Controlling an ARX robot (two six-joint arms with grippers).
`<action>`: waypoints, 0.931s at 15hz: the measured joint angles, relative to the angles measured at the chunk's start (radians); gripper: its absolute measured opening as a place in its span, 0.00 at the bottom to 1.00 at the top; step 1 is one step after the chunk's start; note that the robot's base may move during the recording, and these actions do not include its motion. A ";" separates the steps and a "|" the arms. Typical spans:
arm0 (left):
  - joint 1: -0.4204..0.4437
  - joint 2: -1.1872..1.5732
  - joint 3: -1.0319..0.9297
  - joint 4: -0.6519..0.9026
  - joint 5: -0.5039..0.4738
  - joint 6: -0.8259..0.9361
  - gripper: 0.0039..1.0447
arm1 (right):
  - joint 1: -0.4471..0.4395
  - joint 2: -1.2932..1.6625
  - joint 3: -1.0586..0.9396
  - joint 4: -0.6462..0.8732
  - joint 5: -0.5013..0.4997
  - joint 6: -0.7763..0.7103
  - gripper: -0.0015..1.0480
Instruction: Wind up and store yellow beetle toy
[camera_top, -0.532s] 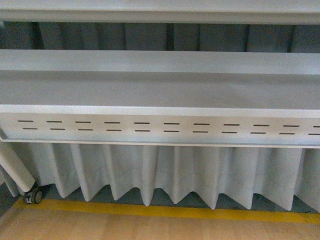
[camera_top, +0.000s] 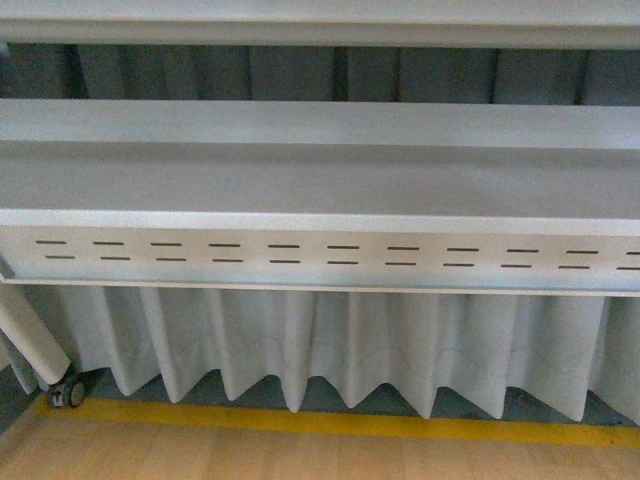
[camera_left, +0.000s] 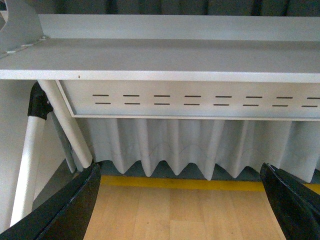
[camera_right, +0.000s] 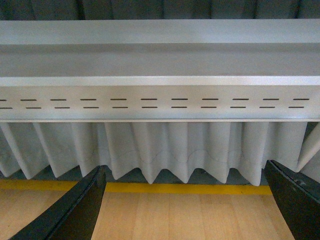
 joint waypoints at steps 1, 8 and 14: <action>0.000 0.000 0.000 0.000 0.000 0.000 0.94 | 0.000 0.000 0.000 0.000 0.000 0.000 0.94; 0.000 0.000 0.000 0.000 0.000 0.000 0.94 | 0.000 0.000 0.000 0.000 0.000 0.000 0.94; 0.000 0.000 0.000 0.000 0.000 0.000 0.94 | 0.000 0.000 0.000 0.000 0.000 0.000 0.94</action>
